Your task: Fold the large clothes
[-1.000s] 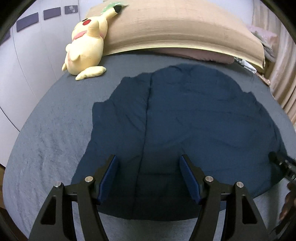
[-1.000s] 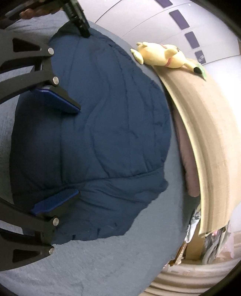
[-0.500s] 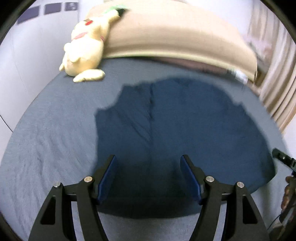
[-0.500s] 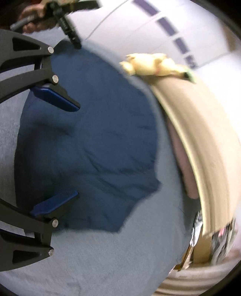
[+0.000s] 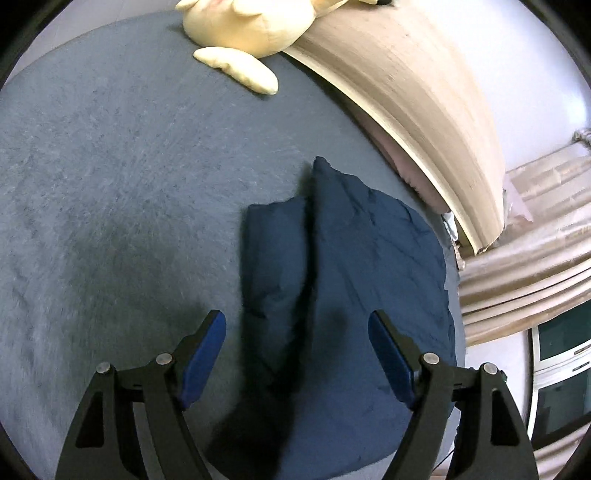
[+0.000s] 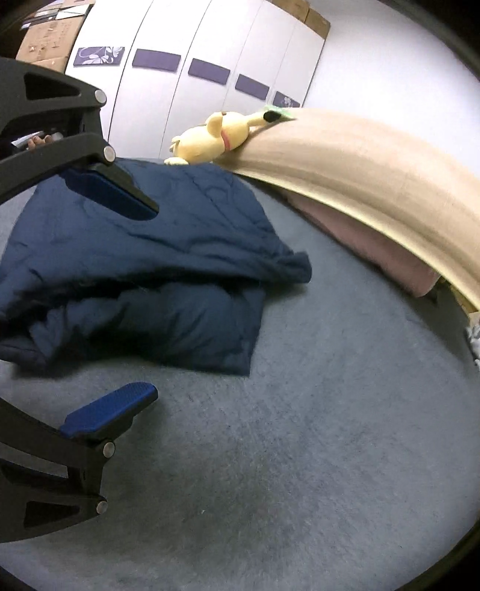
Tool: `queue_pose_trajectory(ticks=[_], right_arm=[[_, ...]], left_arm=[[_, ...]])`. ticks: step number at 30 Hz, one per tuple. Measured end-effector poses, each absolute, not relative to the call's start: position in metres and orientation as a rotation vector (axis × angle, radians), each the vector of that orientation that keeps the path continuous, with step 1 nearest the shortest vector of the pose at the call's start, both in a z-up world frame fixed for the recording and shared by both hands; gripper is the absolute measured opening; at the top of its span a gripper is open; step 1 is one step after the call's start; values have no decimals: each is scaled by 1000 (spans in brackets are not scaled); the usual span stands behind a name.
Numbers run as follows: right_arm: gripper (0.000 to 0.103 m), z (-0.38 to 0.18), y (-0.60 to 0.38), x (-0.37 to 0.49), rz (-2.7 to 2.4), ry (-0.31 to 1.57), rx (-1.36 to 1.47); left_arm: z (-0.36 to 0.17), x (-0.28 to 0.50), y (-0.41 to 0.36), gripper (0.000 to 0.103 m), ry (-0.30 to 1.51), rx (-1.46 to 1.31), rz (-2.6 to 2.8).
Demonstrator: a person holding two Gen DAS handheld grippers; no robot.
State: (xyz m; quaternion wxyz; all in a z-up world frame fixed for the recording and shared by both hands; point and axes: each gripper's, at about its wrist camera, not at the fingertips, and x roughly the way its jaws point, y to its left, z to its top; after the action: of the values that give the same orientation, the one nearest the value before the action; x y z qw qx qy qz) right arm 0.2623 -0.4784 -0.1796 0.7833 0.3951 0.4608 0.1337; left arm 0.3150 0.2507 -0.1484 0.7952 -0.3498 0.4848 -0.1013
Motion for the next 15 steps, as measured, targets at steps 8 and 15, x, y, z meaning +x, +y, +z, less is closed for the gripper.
queue_pose_trajectory(ticks=[8,15], right_arm=[[92,-197,-453,287,403,1051,867],[88,-198,-440,291,439,1068,828]], left_arm=[[-155,333,244,80,1066,-722,-290],[-167,342,228,80,1120,-691,-335]])
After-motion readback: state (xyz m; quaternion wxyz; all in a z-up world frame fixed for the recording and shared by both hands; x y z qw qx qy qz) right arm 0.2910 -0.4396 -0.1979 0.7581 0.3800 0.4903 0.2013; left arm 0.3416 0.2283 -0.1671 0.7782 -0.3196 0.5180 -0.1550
